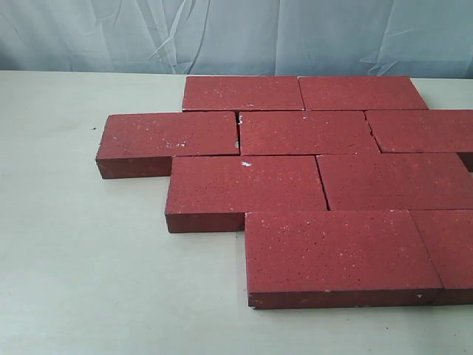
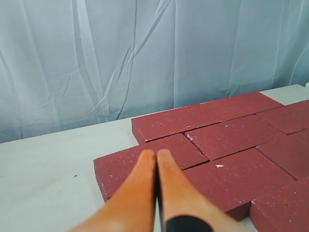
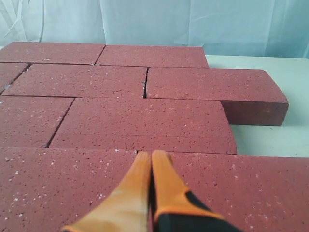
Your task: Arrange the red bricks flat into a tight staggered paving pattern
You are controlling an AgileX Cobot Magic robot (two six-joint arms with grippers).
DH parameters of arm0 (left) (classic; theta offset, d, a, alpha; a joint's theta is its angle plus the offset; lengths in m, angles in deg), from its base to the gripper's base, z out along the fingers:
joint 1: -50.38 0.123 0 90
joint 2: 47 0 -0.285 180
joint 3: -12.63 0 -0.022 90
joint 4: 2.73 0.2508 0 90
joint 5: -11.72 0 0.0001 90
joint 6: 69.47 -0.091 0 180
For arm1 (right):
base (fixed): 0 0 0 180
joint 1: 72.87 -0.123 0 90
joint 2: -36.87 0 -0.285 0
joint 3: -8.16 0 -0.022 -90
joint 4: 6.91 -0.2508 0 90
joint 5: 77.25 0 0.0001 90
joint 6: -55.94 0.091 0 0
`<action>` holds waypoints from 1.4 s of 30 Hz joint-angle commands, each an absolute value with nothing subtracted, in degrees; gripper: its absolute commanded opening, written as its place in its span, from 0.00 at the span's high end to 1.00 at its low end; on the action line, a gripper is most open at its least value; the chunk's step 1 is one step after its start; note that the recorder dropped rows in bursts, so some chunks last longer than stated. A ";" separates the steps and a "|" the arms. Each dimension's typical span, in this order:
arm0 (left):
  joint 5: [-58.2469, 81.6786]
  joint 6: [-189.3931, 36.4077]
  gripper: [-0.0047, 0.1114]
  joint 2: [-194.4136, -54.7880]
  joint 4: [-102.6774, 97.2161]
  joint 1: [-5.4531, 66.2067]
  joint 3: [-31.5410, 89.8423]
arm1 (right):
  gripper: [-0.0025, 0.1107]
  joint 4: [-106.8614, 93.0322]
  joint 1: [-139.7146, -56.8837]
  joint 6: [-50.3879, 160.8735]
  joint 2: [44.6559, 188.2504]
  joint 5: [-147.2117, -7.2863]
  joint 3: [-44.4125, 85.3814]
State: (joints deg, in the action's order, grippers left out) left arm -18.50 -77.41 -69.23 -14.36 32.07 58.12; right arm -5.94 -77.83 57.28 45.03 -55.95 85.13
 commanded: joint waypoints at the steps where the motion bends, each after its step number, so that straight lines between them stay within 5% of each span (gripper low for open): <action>1: -18.57 -77.40 0.96 -68.84 -14.05 32.20 58.37 | 0.98 -6.01 -77.56 57.02 44.66 -56.81 85.38; 12: -18.69 -77.96 0.96 -68.69 -12.57 33.28 58.37 | 0.98 -6.01 -77.56 57.02 44.66 -56.81 85.38; 19: -18.69 -77.94 0.96 -66.21 -12.24 47.90 64.19 | 0.98 -6.01 -77.56 57.02 44.66 -56.81 85.38; 24: -12.29 -77.94 0.96 -56.04 -12.25 55.13 78.91 | 0.98 -6.01 -77.56 57.02 44.66 -56.81 85.38; 31: -6.13 -77.94 0.96 -54.79 -11.21 55.53 89.39 | 0.98 -6.40 -77.56 57.02 44.66 -56.81 85.38; 42: -5.86 -77.55 0.96 -54.79 -11.14 55.53 89.84 | 0.98 -6.40 -77.56 57.02 44.66 -56.81 85.38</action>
